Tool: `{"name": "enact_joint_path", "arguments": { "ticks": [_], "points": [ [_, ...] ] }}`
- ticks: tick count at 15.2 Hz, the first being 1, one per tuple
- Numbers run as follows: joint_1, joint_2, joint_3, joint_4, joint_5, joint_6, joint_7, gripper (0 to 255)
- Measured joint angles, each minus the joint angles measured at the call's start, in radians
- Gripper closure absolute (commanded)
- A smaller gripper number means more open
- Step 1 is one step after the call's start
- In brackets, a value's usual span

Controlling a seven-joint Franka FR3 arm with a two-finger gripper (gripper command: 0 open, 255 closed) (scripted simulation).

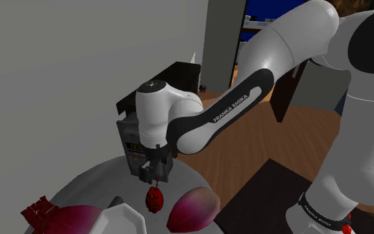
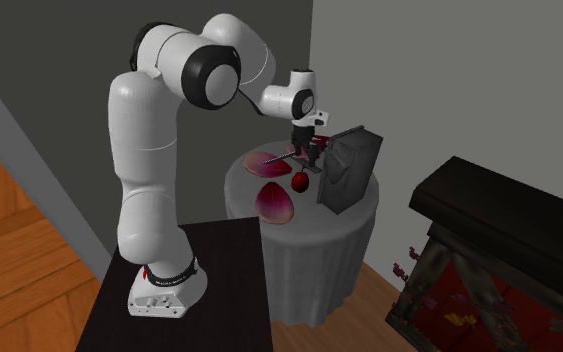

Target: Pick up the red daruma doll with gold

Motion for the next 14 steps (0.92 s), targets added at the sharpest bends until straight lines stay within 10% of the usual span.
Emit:
{"name": "enact_joint_path", "arguments": {
  "ticks": [7, 8, 14],
  "points": [
    [0.023, 0.075, -0.025, -0.007, -0.065, 0.066, 0.048, 0],
    [0.024, 0.078, -0.027, -0.009, -0.068, 0.070, 0.050, 255],
    [0.025, 0.081, -0.027, -0.009, -0.070, 0.075, 0.052, 255]
  ]
}}
